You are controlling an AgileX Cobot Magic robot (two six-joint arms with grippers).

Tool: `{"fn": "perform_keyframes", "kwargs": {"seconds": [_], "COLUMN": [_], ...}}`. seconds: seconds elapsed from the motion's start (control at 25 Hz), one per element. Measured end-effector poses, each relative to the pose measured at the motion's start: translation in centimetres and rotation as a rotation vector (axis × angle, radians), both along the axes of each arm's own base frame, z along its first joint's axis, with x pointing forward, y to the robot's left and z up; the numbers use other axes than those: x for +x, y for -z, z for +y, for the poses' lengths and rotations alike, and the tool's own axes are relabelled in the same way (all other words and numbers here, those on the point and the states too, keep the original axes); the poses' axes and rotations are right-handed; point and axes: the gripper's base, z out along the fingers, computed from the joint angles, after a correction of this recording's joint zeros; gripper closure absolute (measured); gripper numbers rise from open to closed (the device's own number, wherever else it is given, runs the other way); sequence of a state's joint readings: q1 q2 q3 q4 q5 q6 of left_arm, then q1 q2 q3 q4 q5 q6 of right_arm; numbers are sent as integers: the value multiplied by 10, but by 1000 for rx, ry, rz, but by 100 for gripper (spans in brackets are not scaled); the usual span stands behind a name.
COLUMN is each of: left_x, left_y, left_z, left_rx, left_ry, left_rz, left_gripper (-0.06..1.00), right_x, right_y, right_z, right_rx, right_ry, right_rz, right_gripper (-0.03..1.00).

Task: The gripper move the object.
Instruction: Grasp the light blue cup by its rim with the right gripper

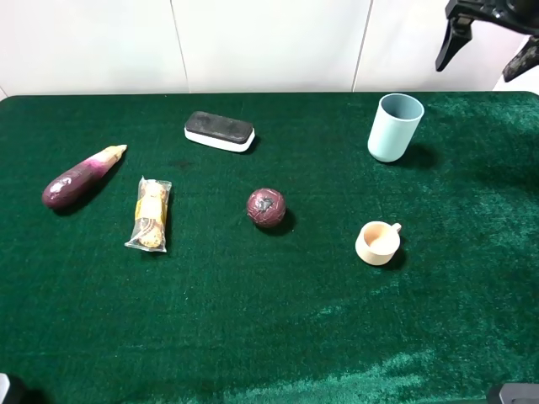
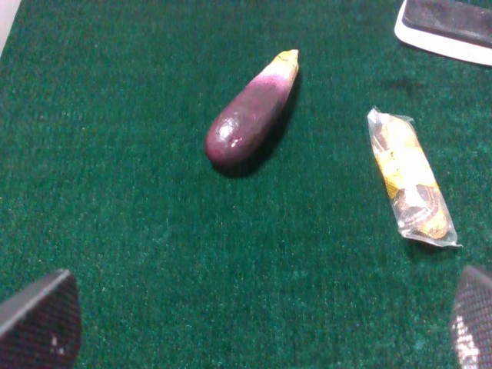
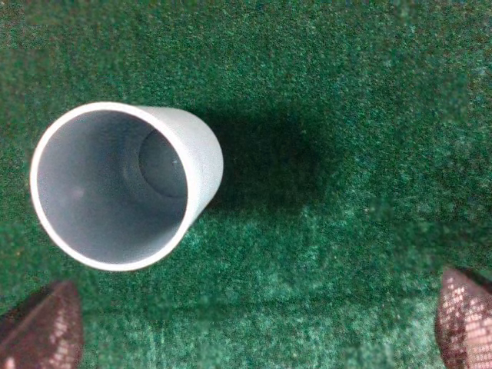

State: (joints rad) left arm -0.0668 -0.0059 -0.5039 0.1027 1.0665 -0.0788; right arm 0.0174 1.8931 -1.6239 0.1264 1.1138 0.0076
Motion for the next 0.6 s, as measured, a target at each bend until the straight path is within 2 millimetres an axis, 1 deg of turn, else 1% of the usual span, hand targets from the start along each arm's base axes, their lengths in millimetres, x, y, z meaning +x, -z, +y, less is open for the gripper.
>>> {"fn": "perform_keyframes", "kwargs": {"seconds": [0.36,0.6], "left_x": [0,0], "left_y": [0,0], "left_z": [0,0], "left_rx": [0,0], "left_ry": [0,0], "left_rz": [0,0], "left_gripper": [-3,-3], "right_x": [14,21], "right_y": [33,50], "right_z": [3,5], "right_rx": [23,51], "right_ry": [-10,-16], "right_rz": [47,59], "right_gripper": [27,27]}}
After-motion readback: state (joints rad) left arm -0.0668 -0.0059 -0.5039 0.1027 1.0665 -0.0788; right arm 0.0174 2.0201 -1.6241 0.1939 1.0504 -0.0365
